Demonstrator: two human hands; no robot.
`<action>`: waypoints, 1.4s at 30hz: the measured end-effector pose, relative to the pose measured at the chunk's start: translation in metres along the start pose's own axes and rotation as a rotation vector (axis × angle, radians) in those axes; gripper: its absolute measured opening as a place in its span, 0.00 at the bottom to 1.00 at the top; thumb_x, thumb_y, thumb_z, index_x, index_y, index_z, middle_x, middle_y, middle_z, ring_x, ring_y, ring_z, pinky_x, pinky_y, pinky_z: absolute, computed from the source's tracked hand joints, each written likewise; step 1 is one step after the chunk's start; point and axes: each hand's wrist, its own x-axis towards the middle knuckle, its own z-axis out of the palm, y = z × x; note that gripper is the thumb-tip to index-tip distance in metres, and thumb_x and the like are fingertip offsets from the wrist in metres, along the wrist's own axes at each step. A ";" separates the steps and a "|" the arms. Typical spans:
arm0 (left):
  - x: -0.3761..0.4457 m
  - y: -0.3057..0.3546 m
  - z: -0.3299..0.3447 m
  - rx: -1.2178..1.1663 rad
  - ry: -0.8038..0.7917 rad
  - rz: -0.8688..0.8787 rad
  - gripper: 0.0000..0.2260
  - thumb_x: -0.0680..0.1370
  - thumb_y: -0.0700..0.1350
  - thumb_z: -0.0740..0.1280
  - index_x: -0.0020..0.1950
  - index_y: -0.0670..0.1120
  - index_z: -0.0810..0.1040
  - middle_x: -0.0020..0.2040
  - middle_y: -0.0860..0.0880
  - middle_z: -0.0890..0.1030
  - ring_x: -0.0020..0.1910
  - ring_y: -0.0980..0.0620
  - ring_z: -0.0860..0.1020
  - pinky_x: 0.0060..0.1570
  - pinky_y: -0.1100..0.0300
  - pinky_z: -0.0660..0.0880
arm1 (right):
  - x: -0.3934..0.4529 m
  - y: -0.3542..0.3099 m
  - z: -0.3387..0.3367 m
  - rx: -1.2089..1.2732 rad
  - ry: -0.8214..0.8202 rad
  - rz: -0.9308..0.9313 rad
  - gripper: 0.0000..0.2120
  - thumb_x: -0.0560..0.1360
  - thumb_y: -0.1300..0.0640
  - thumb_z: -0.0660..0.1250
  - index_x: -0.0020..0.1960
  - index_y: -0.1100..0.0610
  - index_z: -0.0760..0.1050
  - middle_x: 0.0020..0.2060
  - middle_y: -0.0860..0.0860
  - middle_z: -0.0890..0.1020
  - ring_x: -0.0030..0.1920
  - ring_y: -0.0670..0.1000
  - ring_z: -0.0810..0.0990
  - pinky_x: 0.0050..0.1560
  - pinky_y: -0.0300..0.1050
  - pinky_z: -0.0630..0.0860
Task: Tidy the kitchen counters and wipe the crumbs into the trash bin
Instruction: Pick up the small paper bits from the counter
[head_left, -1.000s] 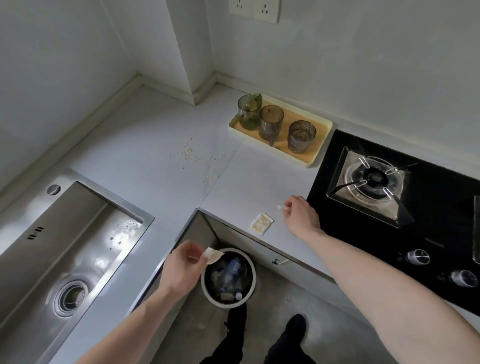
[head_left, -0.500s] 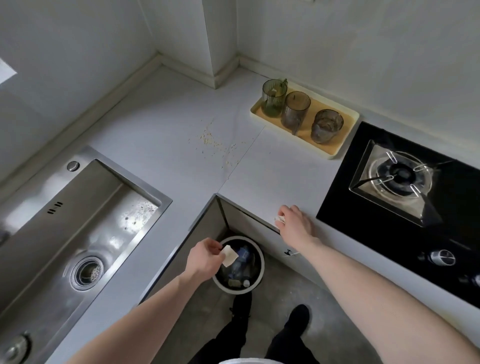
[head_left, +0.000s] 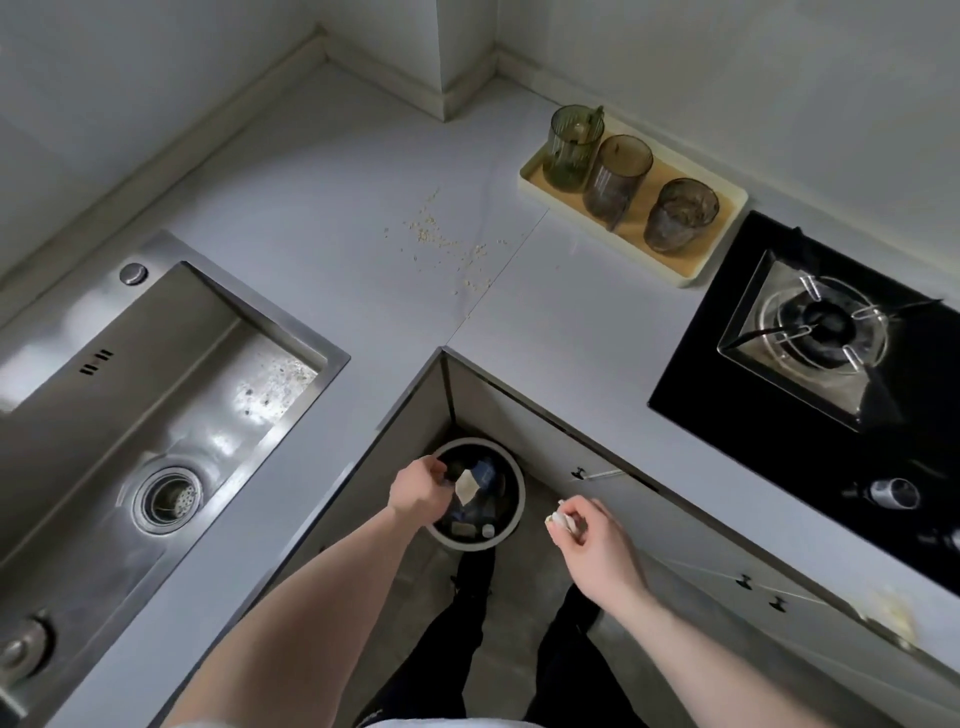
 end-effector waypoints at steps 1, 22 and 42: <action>-0.005 -0.005 -0.004 0.003 0.005 0.012 0.17 0.77 0.47 0.70 0.66 0.48 0.80 0.61 0.51 0.82 0.62 0.47 0.80 0.61 0.58 0.74 | -0.001 0.005 0.003 -0.011 -0.005 0.006 0.07 0.77 0.45 0.68 0.44 0.44 0.72 0.44 0.42 0.77 0.43 0.44 0.78 0.39 0.37 0.72; -0.088 -0.014 -0.062 0.020 -0.004 0.267 0.05 0.78 0.48 0.69 0.53 0.54 0.83 0.49 0.60 0.85 0.47 0.65 0.82 0.45 0.76 0.72 | 0.061 0.000 0.079 -0.019 -0.152 0.140 0.13 0.75 0.49 0.71 0.59 0.45 0.77 0.53 0.46 0.77 0.49 0.49 0.74 0.47 0.40 0.70; -0.102 0.005 -0.058 0.022 -0.048 0.292 0.06 0.79 0.46 0.70 0.54 0.54 0.82 0.51 0.58 0.84 0.49 0.62 0.81 0.48 0.68 0.75 | 0.010 0.004 0.040 0.266 -0.125 0.273 0.21 0.74 0.51 0.73 0.66 0.47 0.74 0.61 0.47 0.79 0.60 0.50 0.79 0.60 0.43 0.75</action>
